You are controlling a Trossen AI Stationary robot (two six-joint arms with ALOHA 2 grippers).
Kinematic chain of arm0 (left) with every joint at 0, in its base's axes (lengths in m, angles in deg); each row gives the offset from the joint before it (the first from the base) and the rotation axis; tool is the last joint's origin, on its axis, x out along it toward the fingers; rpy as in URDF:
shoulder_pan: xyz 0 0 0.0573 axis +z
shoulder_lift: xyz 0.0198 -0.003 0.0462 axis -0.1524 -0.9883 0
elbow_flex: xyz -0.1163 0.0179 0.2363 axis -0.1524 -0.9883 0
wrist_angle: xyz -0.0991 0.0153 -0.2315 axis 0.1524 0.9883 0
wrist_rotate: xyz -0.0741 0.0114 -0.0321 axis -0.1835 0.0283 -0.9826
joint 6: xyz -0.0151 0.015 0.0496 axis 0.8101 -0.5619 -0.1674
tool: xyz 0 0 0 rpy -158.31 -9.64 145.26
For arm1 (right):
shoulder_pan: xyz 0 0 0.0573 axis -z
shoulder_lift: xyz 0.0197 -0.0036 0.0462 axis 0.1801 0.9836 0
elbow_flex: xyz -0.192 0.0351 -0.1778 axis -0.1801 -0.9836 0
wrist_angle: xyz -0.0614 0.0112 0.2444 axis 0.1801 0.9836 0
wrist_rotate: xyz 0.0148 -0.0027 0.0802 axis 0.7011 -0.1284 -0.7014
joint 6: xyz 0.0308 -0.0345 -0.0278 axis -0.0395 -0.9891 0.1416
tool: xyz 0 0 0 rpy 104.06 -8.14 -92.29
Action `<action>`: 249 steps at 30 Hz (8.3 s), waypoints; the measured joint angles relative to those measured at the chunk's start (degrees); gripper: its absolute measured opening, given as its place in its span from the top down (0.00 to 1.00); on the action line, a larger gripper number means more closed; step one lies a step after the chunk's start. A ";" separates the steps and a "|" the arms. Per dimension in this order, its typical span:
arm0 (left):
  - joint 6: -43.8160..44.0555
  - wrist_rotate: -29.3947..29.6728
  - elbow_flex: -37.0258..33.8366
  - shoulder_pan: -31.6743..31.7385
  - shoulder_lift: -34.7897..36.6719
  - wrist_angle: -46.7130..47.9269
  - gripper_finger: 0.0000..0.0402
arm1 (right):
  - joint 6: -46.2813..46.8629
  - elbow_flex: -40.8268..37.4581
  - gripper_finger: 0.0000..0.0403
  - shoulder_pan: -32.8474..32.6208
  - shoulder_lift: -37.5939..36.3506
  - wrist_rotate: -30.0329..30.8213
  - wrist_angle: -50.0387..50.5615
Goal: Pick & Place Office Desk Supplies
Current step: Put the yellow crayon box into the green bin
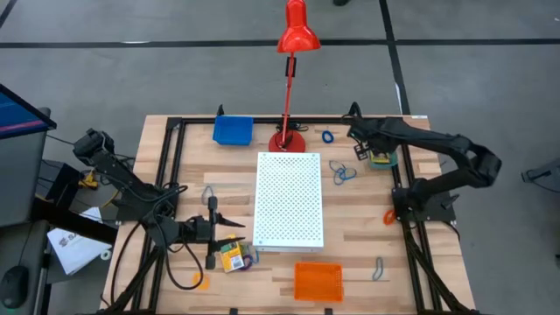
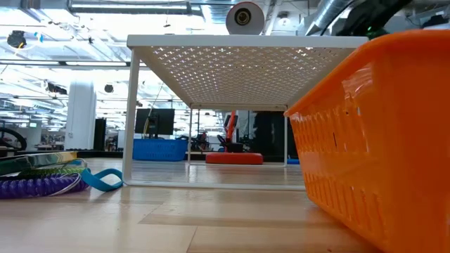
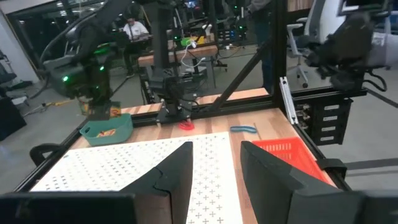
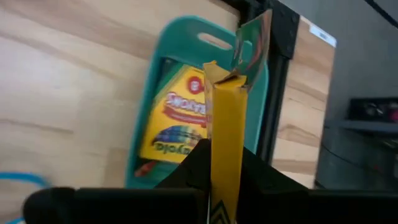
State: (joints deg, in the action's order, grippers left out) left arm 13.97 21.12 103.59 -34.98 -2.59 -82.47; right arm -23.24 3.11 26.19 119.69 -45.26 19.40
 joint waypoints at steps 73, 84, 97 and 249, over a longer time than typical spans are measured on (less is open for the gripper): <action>24.07 -2.63 -1.33 0.84 1.82 20.84 0.66 | 4.96 0.02 0.58 -25.29 -12.53 -2.85 -10.59; 53.13 -9.11 -1.99 7.71 4.52 50.90 0.51 | 10.62 0.02 0.58 -46.15 -19.30 -1.94 -18.38; 45.56 -46.71 -20.45 25.81 16.85 36.20 0.34 | 10.73 0.00 0.58 -51.94 -16.31 -1.96 -22.41; -27.85 -14.57 10.21 20.50 -19.09 -14.49 1.00 | -38.02 0.02 0.51 -68.06 -7.27 5.78 -61.33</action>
State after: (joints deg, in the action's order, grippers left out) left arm -13.88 6.55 113.80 -14.48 -21.68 -96.96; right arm -61.26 3.14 -41.86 112.42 -39.48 -41.93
